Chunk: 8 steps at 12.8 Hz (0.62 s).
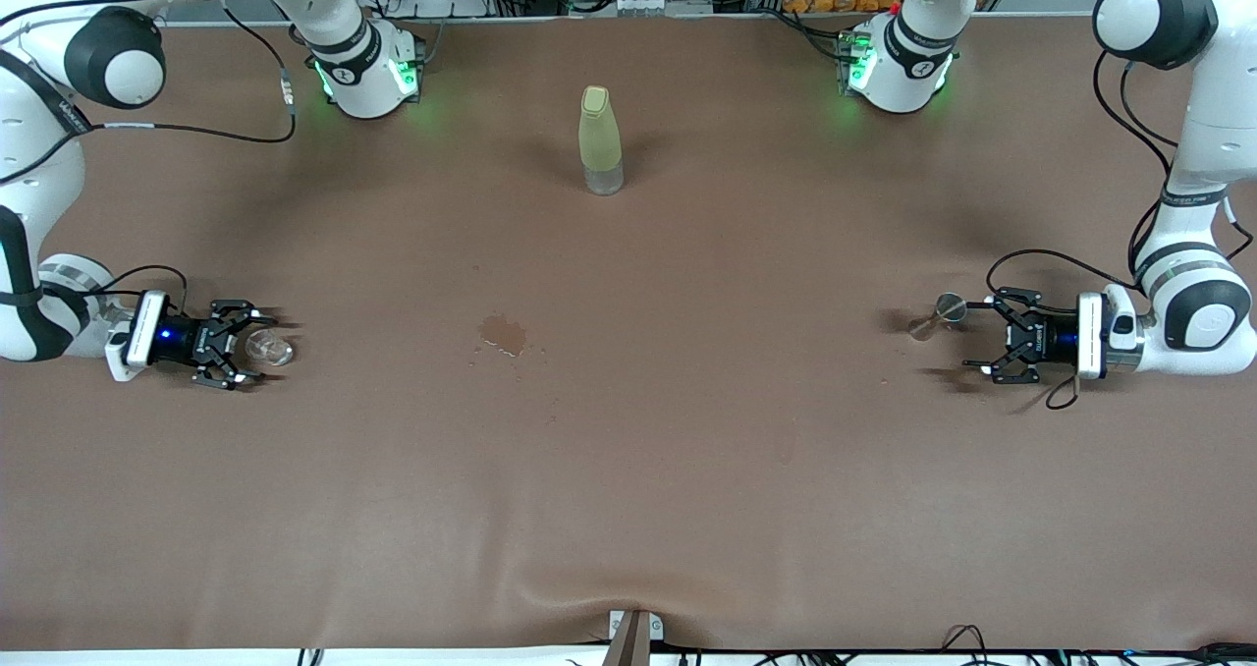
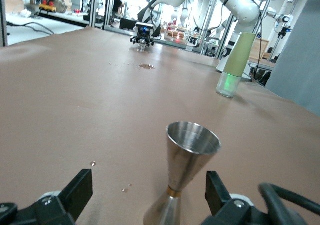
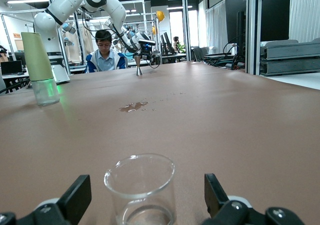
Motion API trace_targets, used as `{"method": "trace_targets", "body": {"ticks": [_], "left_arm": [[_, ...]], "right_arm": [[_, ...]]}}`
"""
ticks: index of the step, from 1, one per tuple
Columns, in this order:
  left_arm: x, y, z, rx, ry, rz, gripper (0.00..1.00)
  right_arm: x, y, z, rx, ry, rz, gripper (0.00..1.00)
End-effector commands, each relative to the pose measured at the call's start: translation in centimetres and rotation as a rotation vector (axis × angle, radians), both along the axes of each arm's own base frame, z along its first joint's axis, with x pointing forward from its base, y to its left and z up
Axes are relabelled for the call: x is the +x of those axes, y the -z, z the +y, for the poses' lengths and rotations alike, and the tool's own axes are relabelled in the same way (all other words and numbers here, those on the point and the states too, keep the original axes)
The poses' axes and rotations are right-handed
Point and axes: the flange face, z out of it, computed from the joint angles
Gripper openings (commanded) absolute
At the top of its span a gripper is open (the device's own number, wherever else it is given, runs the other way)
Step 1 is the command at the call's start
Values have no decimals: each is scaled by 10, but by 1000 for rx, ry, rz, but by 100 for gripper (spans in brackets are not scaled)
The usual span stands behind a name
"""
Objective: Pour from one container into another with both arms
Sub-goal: 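Close the right gripper on the beaker while the left gripper grips the jigger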
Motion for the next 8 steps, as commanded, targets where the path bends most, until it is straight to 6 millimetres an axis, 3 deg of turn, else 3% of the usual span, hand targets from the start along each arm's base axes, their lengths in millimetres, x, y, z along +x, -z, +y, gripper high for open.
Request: {"method": "trace_targets", "body": {"ticks": [1,6,8], "left_arm": [[-7,14,2,-66,4,-47,100],[-17,33,-5,-93,15,-61,99],[-18,37,-10,-105,14,-63,85]], "right_arm": [[-1,13,0,28,11,-27,100],[2,18,9,40,-2,-48,100],[2,17,9,41,-3,-48,100]]}}
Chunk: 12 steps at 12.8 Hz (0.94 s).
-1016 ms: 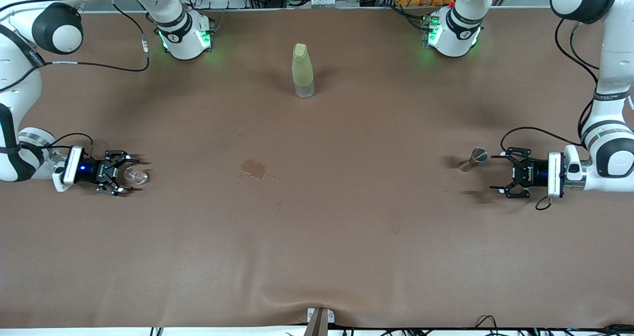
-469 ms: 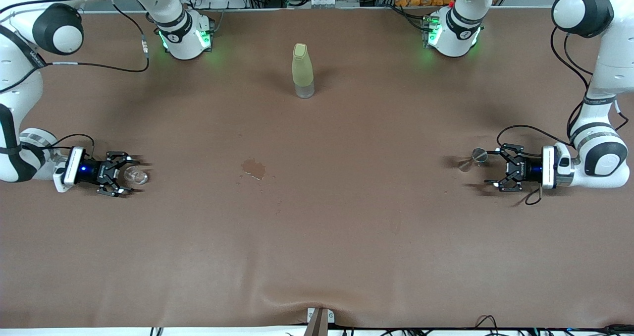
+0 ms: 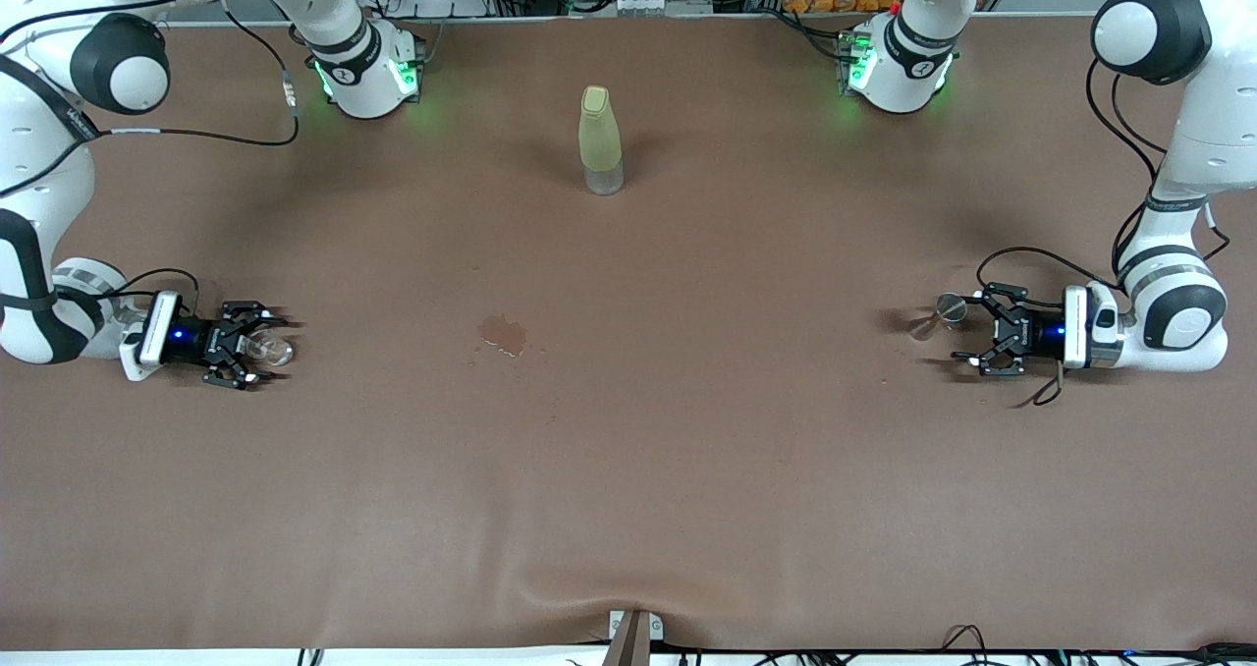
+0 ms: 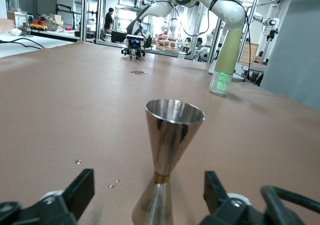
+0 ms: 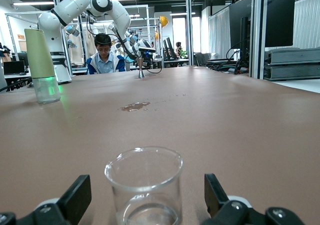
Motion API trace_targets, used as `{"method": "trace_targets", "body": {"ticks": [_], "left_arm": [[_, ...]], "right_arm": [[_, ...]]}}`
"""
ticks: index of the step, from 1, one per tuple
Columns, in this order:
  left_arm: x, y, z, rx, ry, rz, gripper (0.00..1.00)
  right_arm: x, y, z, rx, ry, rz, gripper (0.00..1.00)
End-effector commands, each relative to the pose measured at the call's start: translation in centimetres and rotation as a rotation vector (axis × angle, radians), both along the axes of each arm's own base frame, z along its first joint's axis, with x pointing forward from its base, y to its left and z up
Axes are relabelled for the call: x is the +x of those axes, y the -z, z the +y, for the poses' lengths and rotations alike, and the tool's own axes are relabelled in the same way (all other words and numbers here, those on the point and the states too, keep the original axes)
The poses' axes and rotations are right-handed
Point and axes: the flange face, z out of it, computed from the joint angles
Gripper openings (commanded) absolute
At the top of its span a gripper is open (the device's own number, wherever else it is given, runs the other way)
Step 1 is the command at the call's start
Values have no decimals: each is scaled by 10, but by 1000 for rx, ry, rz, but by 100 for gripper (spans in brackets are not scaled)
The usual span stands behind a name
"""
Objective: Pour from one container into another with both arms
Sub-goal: 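Close the right gripper on the beaker while the left gripper grips the jigger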
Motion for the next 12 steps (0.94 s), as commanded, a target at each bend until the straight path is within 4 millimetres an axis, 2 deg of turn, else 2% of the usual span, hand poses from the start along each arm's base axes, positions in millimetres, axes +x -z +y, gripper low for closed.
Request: {"method": "trace_targets", "body": {"ticks": [1,5,10,12], "left_arm": [[-3,8,-6,-42,-10,-14,76],[-6,15,-17,-58,-19,-14,62],[-5,19,-28,-58,-26,-19,59],[-5,19,-28,-57,-24,-22,54]], "right_arm": [[4,1,-2,18,11,-17,100],[2,1,-7,20,19,-15,100],[-1,-2,-9,42,16,-11,84],[-1,-3,-8,49,12,-10,83]]}}
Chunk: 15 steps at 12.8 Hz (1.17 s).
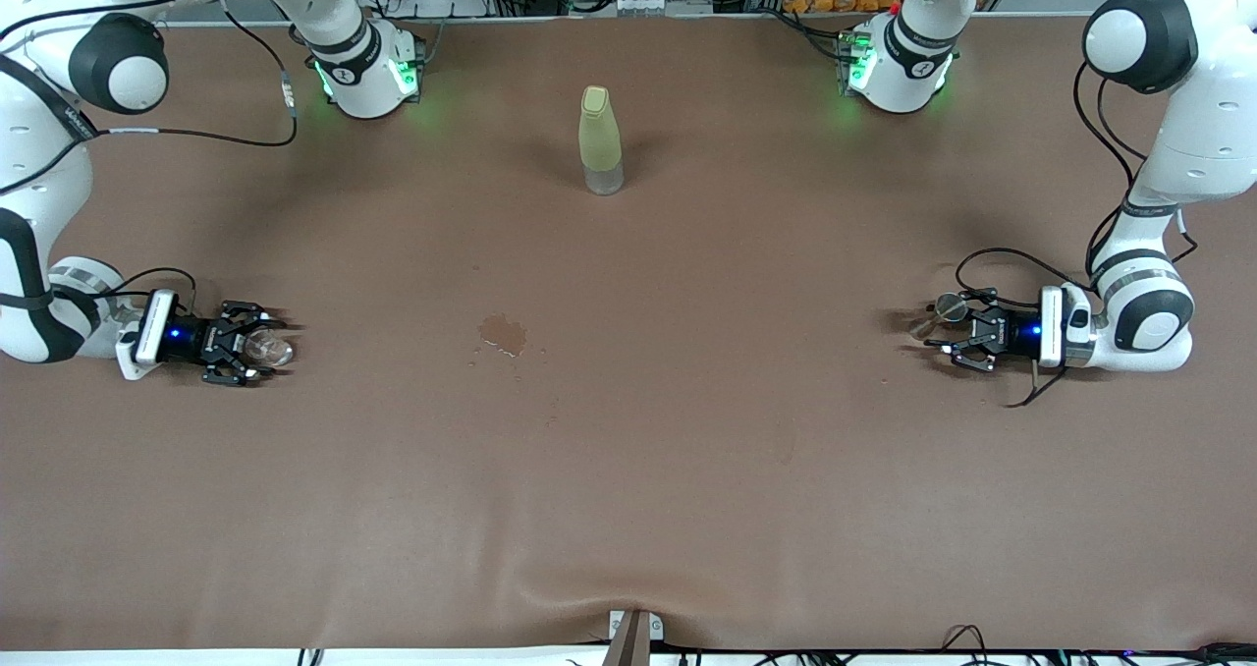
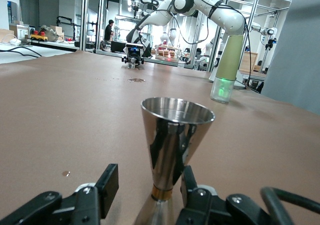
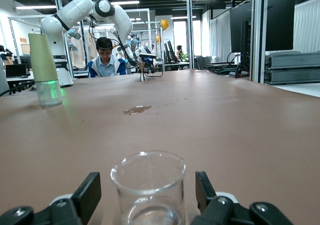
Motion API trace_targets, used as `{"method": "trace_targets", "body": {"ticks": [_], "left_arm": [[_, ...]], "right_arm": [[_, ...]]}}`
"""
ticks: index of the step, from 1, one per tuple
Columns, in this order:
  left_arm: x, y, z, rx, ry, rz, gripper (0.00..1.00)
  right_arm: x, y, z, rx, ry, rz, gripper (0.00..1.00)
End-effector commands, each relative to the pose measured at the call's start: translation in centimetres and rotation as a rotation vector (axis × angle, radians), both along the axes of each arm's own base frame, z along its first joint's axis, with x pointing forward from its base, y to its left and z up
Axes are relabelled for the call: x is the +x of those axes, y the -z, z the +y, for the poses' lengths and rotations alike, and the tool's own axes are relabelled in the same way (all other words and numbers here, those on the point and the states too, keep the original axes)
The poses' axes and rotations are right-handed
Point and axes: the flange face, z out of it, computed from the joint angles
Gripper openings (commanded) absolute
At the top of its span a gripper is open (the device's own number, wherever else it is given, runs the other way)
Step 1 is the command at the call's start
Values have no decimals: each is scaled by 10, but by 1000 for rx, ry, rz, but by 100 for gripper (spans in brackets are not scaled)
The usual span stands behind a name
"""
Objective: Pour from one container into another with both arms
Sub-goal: 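Close the right gripper on the beaker while the left gripper grips the jigger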
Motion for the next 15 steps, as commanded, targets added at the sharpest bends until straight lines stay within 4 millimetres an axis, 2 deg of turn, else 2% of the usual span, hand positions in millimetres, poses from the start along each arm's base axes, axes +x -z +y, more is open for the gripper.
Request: {"method": "trace_targets", "body": {"ticks": [1,3,5,7,9,10,12,13,15], "left_arm": [[0,3,-3,-10,-20,-21,54],[-1,3,-2,-10,-21,-21,54],[-2,4,0,-11,-24,-21,53],[-2,3,3,-9,-26,-22,50],[-2,3,3,-9,-27,-22,41],[-2,3,3,-10,-27,-22,37],[-3,3,3,-11,-27,-20,31],[-4,4,3,-12,-27,-17,24],[-3,4,0,-11,-24,-18,17]], "right_arm": [[1,1,-6,31,18,-8,82],[0,0,-8,30,21,-10,80],[1,0,-7,31,20,-11,72],[2,0,-6,31,20,-11,68],[2,-2,-8,28,22,-12,64],[2,-2,-8,30,23,-11,58],[2,-2,-8,31,22,-13,33],[3,-3,-8,36,31,-17,26],[5,-5,-8,46,46,-26,20]]}}
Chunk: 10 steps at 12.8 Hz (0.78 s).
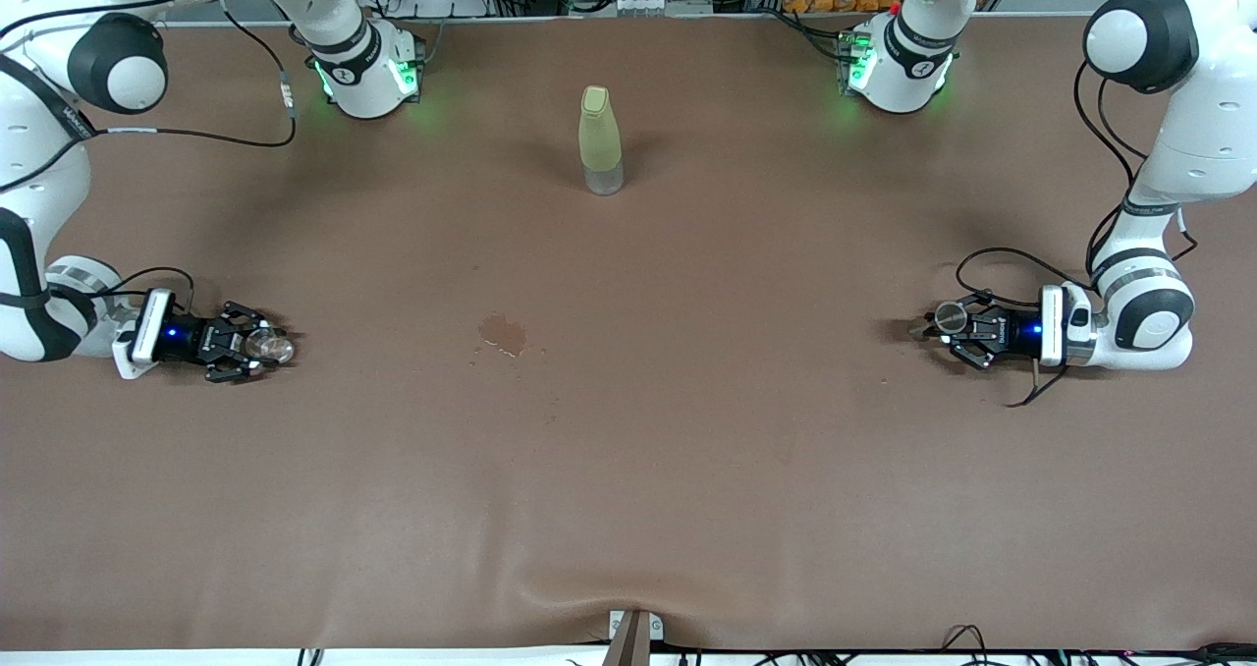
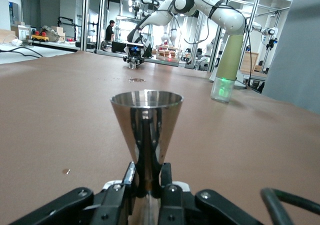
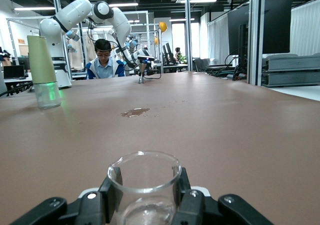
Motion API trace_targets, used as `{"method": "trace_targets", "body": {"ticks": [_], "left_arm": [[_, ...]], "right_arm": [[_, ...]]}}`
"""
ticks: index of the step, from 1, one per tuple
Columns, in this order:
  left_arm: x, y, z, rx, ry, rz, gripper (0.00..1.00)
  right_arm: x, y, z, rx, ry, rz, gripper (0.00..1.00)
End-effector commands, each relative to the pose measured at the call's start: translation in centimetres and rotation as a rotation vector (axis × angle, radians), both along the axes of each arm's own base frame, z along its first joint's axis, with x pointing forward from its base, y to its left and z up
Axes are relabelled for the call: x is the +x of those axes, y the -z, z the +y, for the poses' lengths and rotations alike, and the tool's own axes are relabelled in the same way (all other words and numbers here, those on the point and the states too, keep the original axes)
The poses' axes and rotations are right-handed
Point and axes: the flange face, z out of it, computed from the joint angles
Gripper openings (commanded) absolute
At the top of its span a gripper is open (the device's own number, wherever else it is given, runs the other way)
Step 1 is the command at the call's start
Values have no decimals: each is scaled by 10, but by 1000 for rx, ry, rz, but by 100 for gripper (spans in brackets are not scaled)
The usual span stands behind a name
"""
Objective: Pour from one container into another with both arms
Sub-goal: 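Close the right gripper on the beaker while the left gripper grips the jigger, then lift the beaker with the right gripper while the left gripper brings the jigger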
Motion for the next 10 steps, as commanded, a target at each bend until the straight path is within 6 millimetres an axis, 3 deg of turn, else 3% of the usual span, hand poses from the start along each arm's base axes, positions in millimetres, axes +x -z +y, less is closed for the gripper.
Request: {"method": "trace_targets", "body": {"ticks": [1,2,3,5,7,10], "left_arm": [[0,2,-3,-8,-19,-21,15],[1,1,-3,-7,-17,-24,10],[2,-2,-4,-5,-16,-27,0],[6,-6,-6,-3,-12,-36,0],[12,-13,-12,-10,-20,-42,0],[30,-39,-40,-22,9,-89,0]], "right_arm": [[3,-3,-4,45,25,-21,18],[4,-4,-2,53,22,-26,17],[6,-4,1,58,21,-25,13],[8,-7,3,63,16,-23,13],[16,-29,8,78,-8,-21,9],[34,-75,8,54,-20,7,14]]}}
